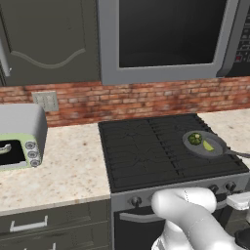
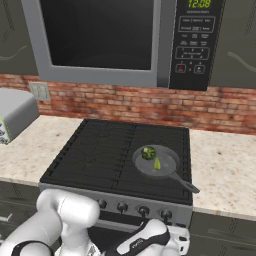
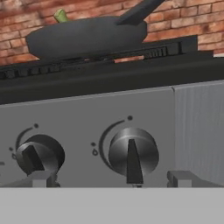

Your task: Put the lemon wedge and broccoli in the pan. Then turn on the front right burner and set the heat to medium.

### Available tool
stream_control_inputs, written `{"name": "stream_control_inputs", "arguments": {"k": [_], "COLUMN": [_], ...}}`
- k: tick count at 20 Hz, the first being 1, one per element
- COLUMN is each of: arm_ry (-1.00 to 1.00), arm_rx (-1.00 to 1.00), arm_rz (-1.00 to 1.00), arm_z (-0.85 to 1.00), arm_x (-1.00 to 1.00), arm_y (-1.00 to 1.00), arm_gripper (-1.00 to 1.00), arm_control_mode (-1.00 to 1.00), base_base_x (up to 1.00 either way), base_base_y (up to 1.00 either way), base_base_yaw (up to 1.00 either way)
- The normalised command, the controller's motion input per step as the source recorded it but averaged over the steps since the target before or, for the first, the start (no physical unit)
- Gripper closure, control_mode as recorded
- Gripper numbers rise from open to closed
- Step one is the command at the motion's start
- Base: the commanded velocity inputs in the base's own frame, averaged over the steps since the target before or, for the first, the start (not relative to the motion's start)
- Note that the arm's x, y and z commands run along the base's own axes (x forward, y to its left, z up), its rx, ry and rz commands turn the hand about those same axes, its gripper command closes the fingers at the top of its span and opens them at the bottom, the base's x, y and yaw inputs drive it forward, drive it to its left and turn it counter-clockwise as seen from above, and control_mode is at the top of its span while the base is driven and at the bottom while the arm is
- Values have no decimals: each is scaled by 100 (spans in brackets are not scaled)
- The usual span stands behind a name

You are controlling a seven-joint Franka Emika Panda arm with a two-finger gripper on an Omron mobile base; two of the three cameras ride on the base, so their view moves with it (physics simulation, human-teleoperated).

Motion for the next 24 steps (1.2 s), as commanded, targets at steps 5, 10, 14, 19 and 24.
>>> {"name": "stream_control_inputs", "arguments": {"k": [5, 10, 14, 19, 24], "arm_ry": [0, 0, 0, 0, 0], "arm_rx": [0, 0, 0, 0, 0], "arm_rz": [0, 0, 0, 0, 0], "arm_z": [0, 0, 0, -5, -20], "arm_x": [10, 20, 17, 11, 3], "arm_y": [-5, 0, 0, -7, -8], "arm_gripper": [-100, -100, -100, -100, -100], "arm_control_mode": [-100, -100, -100, -100, -100], "base_base_x": [0, 0, 0, 0, 0], "base_base_y": [0, 0, 0, 0, 0], "base_base_yaw": [0, 0, 0, 0, 0]}}
